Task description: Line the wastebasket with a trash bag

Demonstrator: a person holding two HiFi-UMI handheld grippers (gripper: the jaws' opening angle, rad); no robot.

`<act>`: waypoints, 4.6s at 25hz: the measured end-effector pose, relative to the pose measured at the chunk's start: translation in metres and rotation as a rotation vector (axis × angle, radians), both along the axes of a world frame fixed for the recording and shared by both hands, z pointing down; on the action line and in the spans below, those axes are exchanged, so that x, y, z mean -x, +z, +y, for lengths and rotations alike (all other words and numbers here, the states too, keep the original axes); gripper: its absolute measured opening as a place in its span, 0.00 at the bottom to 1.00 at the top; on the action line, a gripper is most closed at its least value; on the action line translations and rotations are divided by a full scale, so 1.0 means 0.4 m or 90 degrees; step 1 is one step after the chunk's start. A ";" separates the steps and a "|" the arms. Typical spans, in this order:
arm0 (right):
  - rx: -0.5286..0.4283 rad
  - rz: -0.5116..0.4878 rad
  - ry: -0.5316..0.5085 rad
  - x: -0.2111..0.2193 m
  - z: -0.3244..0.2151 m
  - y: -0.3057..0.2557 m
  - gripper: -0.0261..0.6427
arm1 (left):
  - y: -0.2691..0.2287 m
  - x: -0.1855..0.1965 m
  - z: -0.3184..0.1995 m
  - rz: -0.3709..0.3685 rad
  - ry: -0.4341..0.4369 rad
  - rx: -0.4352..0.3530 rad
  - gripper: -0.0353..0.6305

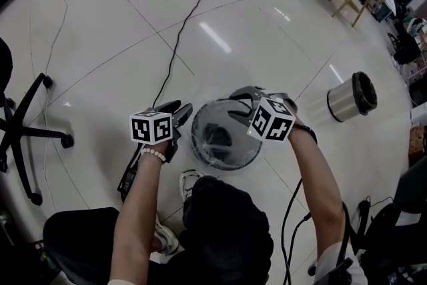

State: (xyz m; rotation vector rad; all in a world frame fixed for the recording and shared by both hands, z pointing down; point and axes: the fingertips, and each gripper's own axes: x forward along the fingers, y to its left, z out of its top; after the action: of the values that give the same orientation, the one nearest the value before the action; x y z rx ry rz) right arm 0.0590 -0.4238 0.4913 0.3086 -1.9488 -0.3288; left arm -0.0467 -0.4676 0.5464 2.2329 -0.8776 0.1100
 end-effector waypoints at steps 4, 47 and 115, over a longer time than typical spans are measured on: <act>-0.018 -0.032 0.025 -0.012 -0.060 0.016 0.39 | -0.071 0.037 -0.006 0.063 -0.041 -0.047 0.51; -0.042 -0.471 0.476 -0.325 0.384 -0.094 0.04 | -0.263 0.097 0.367 -0.048 -0.129 -0.183 0.07; -0.051 -0.569 0.641 -0.244 1.076 -0.309 0.04 | -0.436 0.008 1.131 -0.074 -0.052 -0.175 0.07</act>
State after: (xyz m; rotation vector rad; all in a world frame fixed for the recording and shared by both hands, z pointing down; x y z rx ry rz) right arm 0.1566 0.0067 0.3676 1.6182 -2.3040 0.4820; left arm -0.0500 -0.0154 0.3719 2.4603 -1.1026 0.0857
